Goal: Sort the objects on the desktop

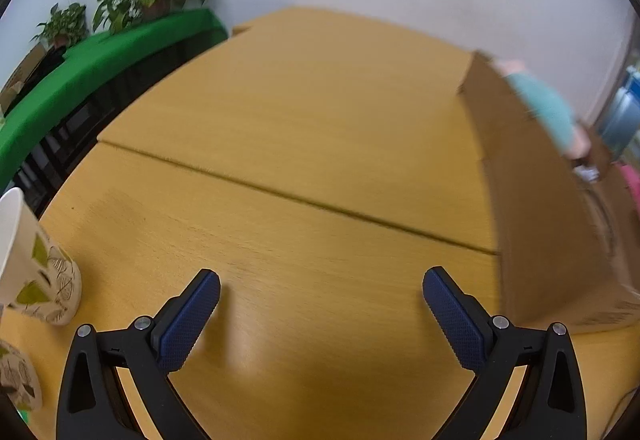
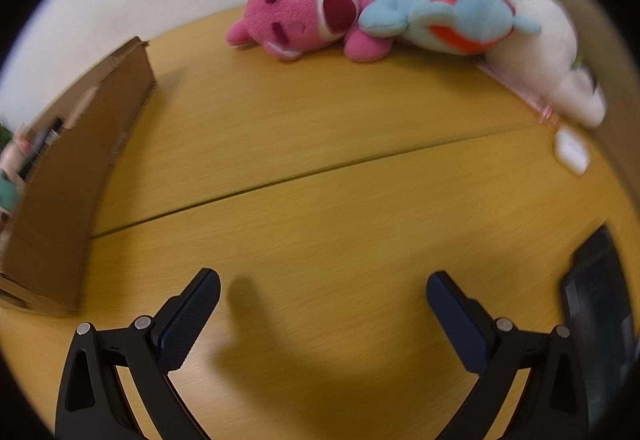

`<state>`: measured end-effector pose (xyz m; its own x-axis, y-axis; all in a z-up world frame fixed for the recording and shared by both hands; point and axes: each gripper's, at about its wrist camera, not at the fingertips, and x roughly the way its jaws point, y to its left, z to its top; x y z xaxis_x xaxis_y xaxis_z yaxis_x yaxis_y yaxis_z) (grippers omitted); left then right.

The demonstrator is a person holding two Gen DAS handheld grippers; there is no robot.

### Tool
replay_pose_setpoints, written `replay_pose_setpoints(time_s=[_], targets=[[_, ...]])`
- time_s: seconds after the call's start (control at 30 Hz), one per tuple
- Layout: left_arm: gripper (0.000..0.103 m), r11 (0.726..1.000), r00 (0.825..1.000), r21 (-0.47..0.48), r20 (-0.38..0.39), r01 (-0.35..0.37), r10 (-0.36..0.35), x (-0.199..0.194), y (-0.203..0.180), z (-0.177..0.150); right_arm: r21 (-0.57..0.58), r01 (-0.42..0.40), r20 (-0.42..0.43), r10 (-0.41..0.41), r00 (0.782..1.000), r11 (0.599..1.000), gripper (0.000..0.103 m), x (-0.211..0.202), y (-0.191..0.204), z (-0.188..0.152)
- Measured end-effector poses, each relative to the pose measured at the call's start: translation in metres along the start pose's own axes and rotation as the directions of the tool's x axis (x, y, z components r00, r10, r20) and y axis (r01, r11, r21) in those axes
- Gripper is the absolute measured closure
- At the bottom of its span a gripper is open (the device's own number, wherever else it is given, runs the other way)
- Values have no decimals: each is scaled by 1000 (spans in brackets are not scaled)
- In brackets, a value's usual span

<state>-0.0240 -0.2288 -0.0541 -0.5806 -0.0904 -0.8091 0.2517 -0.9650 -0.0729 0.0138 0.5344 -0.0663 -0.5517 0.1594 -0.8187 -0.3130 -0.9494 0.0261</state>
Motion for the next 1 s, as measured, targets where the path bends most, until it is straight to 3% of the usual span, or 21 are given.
replay_pose_setpoints(time_s=[0.03, 0.07, 0.23, 0.5, 1.0], targets=[[1, 998, 998, 29, 25, -62, 61, 4, -3, 2, -11, 16, -5, -16, 1000, 1000, 0, 6, -3, 1], [0, 995, 997, 51, 24, -80, 79, 9, -3, 4, -8, 22, -8, -22, 1000, 1000, 0, 7, -1, 1], [0, 993, 999, 114, 8, -32, 32, 14, -17, 6, 19, 47, 24, -47, 999, 999, 0, 21, -15, 12], [0, 993, 1000, 114, 3, -27, 27, 12, -16, 5, 20, 42, 10, -42, 999, 999, 0, 25, -28, 37], [0, 994, 1000, 108, -9, -24, 25, 20, -4, 29, 18, 39, 7, -39, 999, 999, 0, 19, -33, 41]])
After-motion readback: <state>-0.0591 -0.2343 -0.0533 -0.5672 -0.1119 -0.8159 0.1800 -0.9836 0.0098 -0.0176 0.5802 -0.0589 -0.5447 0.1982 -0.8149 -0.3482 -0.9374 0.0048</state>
